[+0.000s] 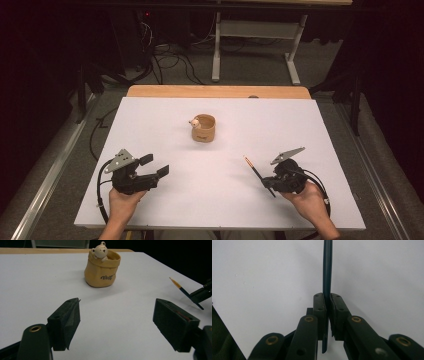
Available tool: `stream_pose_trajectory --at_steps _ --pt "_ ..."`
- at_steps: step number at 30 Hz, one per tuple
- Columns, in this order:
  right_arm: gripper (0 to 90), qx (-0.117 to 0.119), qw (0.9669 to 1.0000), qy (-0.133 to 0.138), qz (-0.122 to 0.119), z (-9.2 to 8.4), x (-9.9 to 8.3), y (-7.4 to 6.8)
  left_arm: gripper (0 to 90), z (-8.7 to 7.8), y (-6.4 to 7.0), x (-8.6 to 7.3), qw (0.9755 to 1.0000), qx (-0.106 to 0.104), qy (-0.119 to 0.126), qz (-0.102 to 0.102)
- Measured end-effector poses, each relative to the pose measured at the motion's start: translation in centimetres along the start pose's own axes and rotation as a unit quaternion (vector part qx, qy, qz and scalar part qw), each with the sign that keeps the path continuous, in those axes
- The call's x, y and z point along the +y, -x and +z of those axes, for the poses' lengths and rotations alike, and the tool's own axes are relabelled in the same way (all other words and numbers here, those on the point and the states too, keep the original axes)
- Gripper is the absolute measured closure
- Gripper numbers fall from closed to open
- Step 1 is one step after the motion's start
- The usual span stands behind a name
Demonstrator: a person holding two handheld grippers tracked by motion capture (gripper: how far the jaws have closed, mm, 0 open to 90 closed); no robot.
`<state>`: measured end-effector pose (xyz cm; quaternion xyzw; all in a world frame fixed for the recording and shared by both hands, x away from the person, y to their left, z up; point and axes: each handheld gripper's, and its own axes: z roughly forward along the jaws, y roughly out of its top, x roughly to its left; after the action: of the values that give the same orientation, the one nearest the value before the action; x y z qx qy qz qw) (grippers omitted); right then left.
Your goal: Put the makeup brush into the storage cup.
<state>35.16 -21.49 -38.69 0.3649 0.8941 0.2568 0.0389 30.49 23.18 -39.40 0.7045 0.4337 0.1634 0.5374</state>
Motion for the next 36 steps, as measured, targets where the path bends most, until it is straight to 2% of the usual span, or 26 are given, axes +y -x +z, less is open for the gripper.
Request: stream_pose_trajectory --at_steps 11,19,27,31,36 --pt "86.3 0.013 0.9991 0.041 0.005 -0.1 0.0 -0.5 22.2 0.0 0.0 0.0 1.0000 0.000 0.000 -0.001" --pt "86.2 0.018 0.9976 0.066 -0.012 -0.1 0.2 -1.6 22.2 0.1 0.0 0.0 1.0000 -0.002 -0.002 0.000" --pt "86.2 0.022 0.9949 0.094 -0.029 -0.2 0.4 -2.3 22.2 0.2 0.0 0.0 1.0000 -0.002 -0.003 -0.001" --pt "86.3 0.020 0.9936 0.106 -0.032 -0.3 0.4 -2.5 22.3 0.2 0.0 0.0 1.0000 0.000 -0.004 0.005" --pt "86.2 0.024 0.9912 0.126 -0.033 -0.4 0.5 -2.7 22.3 0.4 0.1 0.0 1.0000 -0.004 -0.006 0.002"
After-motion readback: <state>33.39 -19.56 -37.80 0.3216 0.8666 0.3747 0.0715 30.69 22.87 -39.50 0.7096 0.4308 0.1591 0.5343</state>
